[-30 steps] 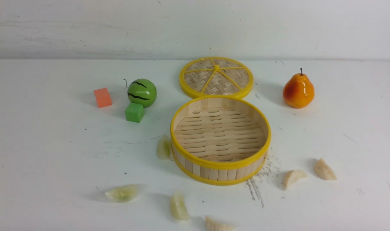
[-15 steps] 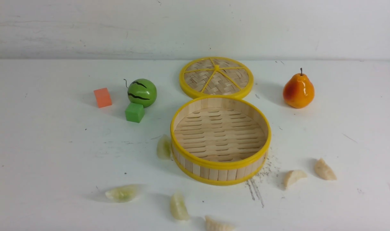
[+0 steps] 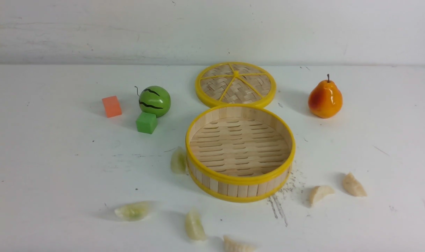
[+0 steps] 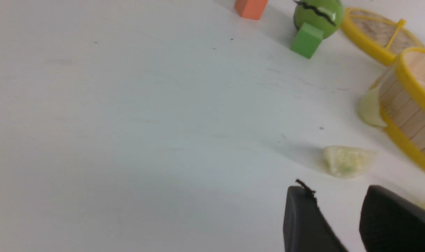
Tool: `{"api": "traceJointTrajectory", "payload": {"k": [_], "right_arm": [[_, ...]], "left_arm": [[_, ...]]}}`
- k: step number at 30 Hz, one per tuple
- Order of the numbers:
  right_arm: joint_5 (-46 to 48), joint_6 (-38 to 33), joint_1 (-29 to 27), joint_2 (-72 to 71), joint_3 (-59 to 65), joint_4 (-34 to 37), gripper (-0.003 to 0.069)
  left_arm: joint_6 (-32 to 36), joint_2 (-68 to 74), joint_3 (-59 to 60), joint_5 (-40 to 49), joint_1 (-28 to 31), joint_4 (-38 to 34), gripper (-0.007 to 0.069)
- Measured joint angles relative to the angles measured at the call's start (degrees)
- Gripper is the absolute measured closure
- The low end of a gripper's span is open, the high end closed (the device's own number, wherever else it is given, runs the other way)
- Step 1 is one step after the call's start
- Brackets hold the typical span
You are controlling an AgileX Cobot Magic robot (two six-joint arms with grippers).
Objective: Put the dumplings into the steamer on the white table.
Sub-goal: 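Reach for and grasp a dumpling on the table with the left gripper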
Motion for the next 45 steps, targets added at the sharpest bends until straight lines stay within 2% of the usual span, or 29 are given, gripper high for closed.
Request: {"api": "traceJointTrajectory", "payload": {"k": [1,4,5,6,9,10,13,18,20,22,23,24,25,27,28,31,33,35,36,37,38,43,45], "right_arm": [[0.0,0.1,0.0,0.0,0.0,1.0,0.0419],[0.0,3.0,0.0,0.0,0.0,10.6,0.0419],[0.1,4.6,0.0,0.0,0.0,14.4,0.0419],[0.4,8.2,0.0,0.0,0.0,22.0,0.0419],[1.2,15.2,0.0,0.0,0.3,37.0,0.0419],[1.2,16.6,0.0,0.0,0.4,41.0,0.0419],[0.6,17.4,0.0,0.0,0.4,46.4,0.0419],[-3.4,15.8,0.0,0.0,0.4,46.9,0.0419],[-4.3,14.8,0.0,0.0,0.4,47.2,0.0419],[-4.2,10.1,0.0,0.0,-0.2,47.4,0.0424],[-3.5,5.3,0.0,0.0,-1.3,47.4,0.0432],[-3.3,4.4,0.0,0.0,-1.8,47.4,0.0434],[-2.7,-4.9,0.0,0.0,-4.8,47.6,0.0463],[-2.7,-8.4,0.0,0.2,-6.5,47.6,0.0487],[-2.7,-15.4,0.0,1.9,-10.5,47.7,0.0540],[-2.1,-24.5,0.0,8.5,-17.3,47.7,0.0648],[0.3,-29.3,0.0,14.3,-22.1,47.0,0.0675],[4.2,-34.3,0.0,20.6,-26.4,45.5,0.0678],[8.8,-36.9,0.0,24.9,-30.2,44.0,0.0678],[9.5,-37.7,0.0,26.4,-30.8,43.5,0.0678],[14.9,-39.6,0.0,31.5,-34.4,41.6,0.0678],[27.0,-41.6,3.1,45.5,-42.6,37.0,0.0677],[28.8,-41.7,6.5,50.2,-44.4,35.5,0.0674]], "left_arm": [[-0.8,0.0,0.0,-0.4,0.0,-3.4,0.0387],[-7.0,0.0,0.0,-2.7,0.0,-21.1,0.0387],[-8.6,0.0,0.0,-3.5,0.0,-25.0,0.0387],[-11.9,0.0,0.0,-4.9,0.0,-34.0,0.0387],[-14.9,0.0,0.0,-7.4,0.0,-48.8,0.0387],[-14.9,0.0,0.0,-8.1,0.0,-51.3,0.0387],[-14.0,0.0,0.0,-10.1,0.0,-56.2,0.0387],[-9.8,0.0,-0.1,-7.8,0.0,-59.6,0.0387],[-5.8,0.0,-1.0,-5.5,0.0,-59.6,0.0387],[1.8,0.0,-3.6,-3.4,0.0,-59.6,0.0387],[7.0,0.0,-5.6,-2.8,0.0,-59.6,0.0387],[8.7,0.0,-6.0,-2.8,0.0,-59.6,0.0387],[15.9,0.2,-9.5,-2.7,0.0,-59.6,0.0396],[18.6,0.9,-10.9,-2.5,0.0,-59.6,0.0407],[23.4,4.5,-14.5,-1.8,0.0,-58.4,0.0446],[27.8,13.3,-21.0,2.7,0.0,-52.2,0.0565],[29.0,18.9,-25.4,6.3,0.0,-46.6,0.0629],[29.2,25.2,-30.7,12.6,0.0,-39.4,0.0638],[28.6,30.0,-34.8,17.2,0.0,-33.6,0.0638],[28.4,30.7,-35.4,17.9,0.0,-32.8,0.0638],[26.8,35.5,-39.3,22.6,0.0,-27.3,0.0638],[21.7,50.0,-49.6,34.7,-1.2,-12.7,0.0638],[19.2,56.5,-53.0,36.9,-4.6,-7.2,0.0638]]}}
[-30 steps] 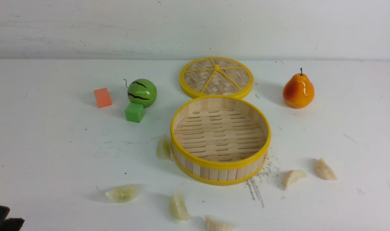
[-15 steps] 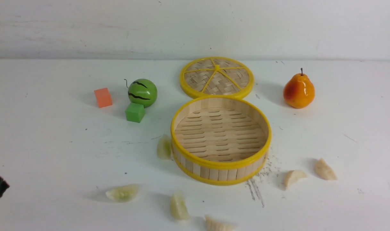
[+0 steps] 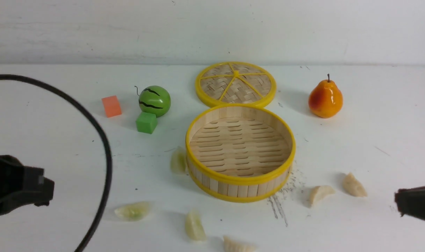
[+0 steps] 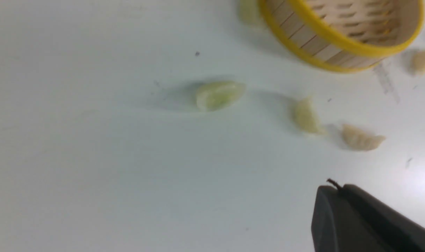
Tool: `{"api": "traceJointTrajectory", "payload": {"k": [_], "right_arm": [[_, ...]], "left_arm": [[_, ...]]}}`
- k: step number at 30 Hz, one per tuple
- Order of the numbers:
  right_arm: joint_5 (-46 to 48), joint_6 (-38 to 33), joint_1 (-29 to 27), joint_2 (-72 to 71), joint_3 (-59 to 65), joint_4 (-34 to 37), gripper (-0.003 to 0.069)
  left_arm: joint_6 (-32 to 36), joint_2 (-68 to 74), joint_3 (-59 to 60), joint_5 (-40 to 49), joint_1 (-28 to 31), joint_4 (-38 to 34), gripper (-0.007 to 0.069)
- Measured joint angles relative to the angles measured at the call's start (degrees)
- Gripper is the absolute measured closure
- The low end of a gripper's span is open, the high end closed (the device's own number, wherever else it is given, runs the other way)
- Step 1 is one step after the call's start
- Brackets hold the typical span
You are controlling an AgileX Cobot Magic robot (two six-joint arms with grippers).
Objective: Put the dumplings into the steamer on the white table.
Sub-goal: 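Reach for and grasp a dumpling on the table with the left gripper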
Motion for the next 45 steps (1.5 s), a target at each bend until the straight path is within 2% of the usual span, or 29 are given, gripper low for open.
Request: {"api": "traceJointTrajectory", "payload": {"k": [1,2,3,6,12,16,18,26,30,37,45], "right_arm": [[0.1,0.0,0.3,0.0,-0.1,-0.2,0.0674],[1.4,0.0,3.4,2.8,-1.1,-1.9,0.0674],[1.6,0.1,4.1,3.0,-1.2,-2.2,0.0674],[2.6,2.8,8.9,5.8,-1.9,-7.3,0.0671],[2.4,7.2,10.7,6.6,-2.0,-12.6,0.0666],[2.2,7.6,10.7,6.6,-2.0,-13.1,0.0663],[1.9,7.6,10.7,6.6,-2.0,-13.1,0.0662],[1.1,7.6,10.7,6.6,-2.0,-13.1,0.0655],[0.5,7.6,10.7,6.6,-2.0,-13.1,0.0652],[-2.4,7.6,10.7,6.6,-2.0,-13.0,0.0643],[-2.5,7.6,10.7,6.6,-2.0,-12.9,0.0636]], "left_arm": [[-0.2,1.0,-0.2,0.0,-0.4,0.4,0.0638],[-1.7,4.7,-2.5,0.8,-4.4,4.1,0.0638],[-1.9,5.2,-2.8,0.8,-4.9,4.5,0.0638],[-6.6,12.9,-7.7,2.8,-13.5,12.0,0.0638],[-13.9,24.2,-16.3,5.7,-20.7,18.6,0.0638],[-15.3,29.8,-21.3,6.4,-21.0,18.7,0.0622],[-15.8,32.5,-23.5,6.6,-21.0,18.6,0.0590],[-17.5,40.5,-25.8,1.7,-20.2,16.2,0.0242],[-19.5,43.9,-25.8,-5.8,-17.4,15.7,0.0086],[-19.8,50.0,-25.8,-18.3,-16.5,18.5,0.0056],[-20.0,56.4,-25.8,-26.6,-16.5,18.8,0.0056]]}}
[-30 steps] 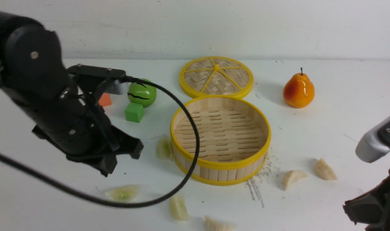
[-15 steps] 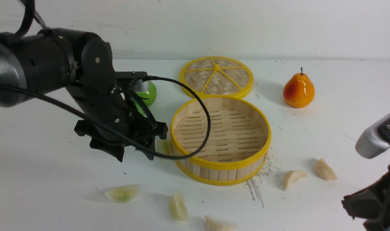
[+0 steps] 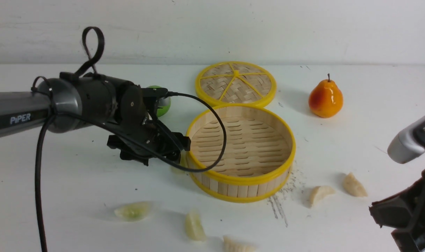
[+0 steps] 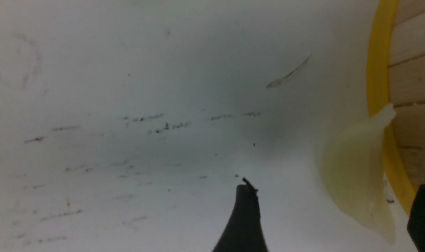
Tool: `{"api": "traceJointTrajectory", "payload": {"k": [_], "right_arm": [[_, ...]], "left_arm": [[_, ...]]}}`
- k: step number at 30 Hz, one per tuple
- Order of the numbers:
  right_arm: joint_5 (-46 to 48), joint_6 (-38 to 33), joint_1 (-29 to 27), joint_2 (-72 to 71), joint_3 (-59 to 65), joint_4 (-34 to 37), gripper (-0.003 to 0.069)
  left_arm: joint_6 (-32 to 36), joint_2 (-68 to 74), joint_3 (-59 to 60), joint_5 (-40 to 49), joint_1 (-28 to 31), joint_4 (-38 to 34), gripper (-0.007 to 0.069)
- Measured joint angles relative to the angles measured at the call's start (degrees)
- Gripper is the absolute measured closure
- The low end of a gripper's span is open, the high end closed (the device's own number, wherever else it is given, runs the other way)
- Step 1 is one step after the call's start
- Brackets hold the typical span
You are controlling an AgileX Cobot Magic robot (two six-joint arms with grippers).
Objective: Put the dumplings into the steamer on the white table.
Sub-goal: 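Reach for and grasp a dumpling on the table with the left gripper, then place the dumpling into the bamboo steamer basket with the left gripper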
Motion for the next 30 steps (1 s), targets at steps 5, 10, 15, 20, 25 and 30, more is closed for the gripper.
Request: {"api": "traceJointTrajectory", "payload": {"k": [5,10,15,20,25,30], "right_arm": [[0.0,0.0,0.0,0.0,0.0,-0.1,0.0628],[0.0,0.0,0.0,0.0,0.0,-0.2,0.0621],[0.0,0.0,0.0,0.0,0.0,-0.2,0.0617],[0.0,0.0,0.0,0.0,0.0,-0.4,0.0617],[0.0,0.0,0.0,0.0,0.0,-0.4,0.0615],[0.0,0.0,0.0,0.0,0.0,-0.4,0.0606]], "left_arm": [[-0.1,1.7,-0.1,-3.4,0.0,0.0,0.0055],[-0.2,4.4,-0.4,-5.7,0.0,0.1,0.0056],[-0.2,5.0,-0.6,-6.3,0.0,0.6,0.0120],[-0.2,4.6,-0.6,-4.7,0.0,2.0,0.0388],[-0.2,1.4,-0.3,-2.3,0.0,5.1,0.0384],[-0.2,-5.8,-2.1,-0.6,-0.1,6.4,0.0384]]}}
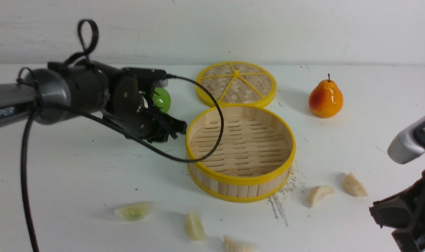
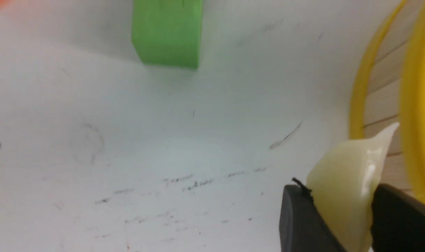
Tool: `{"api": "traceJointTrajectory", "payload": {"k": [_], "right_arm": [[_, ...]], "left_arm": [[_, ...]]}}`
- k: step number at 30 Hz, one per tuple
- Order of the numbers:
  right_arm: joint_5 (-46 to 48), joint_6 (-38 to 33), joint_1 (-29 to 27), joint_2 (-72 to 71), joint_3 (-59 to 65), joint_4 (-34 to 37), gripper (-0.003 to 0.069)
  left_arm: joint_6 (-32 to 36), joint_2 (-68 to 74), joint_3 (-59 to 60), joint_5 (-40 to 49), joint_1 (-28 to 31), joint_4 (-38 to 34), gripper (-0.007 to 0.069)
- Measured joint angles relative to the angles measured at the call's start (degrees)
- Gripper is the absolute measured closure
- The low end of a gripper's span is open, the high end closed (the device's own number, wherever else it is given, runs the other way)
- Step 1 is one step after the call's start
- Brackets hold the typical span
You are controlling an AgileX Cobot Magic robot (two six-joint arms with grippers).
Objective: Put the dumplings into the steamer on the white table.
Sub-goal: 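Place the dumpling into the bamboo steamer basket with the left gripper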
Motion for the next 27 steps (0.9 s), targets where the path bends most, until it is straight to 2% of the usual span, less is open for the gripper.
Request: {"api": "traceJointTrajectory", "payload": {"k": [3,7,9,12,18,27], "right_arm": [[0.0,0.0,0.0,0.0,0.0,0.0,0.0603],[0.0,0.0,0.0,0.0,0.0,0.3,0.0599],[0.0,0.0,0.0,0.0,0.0,0.4,0.0596],[0.2,0.0,0.0,0.0,-0.1,0.7,0.0592],[1.4,0.0,0.0,0.0,0.0,0.9,0.0583],[1.4,0.0,0.0,0.0,0.0,1.3,0.0583]], "left_arm": [[0.0,-3.3,-4.2,3.3,-1.9,-0.4,0.0384],[0.0,-3.2,-10.7,8.3,-7.8,-0.6,0.0384],[0.0,-0.6,-15.7,10.8,-12.1,-1.5,0.0384],[-1.1,4.8,-22.0,11.8,-15.6,-2.2,0.0384],[-6.6,17.8,-34.2,12.0,-17.1,-2.4,0.0384],[-7.9,28.2,-39.5,11.7,-17.0,-2.4,0.0384]]}}
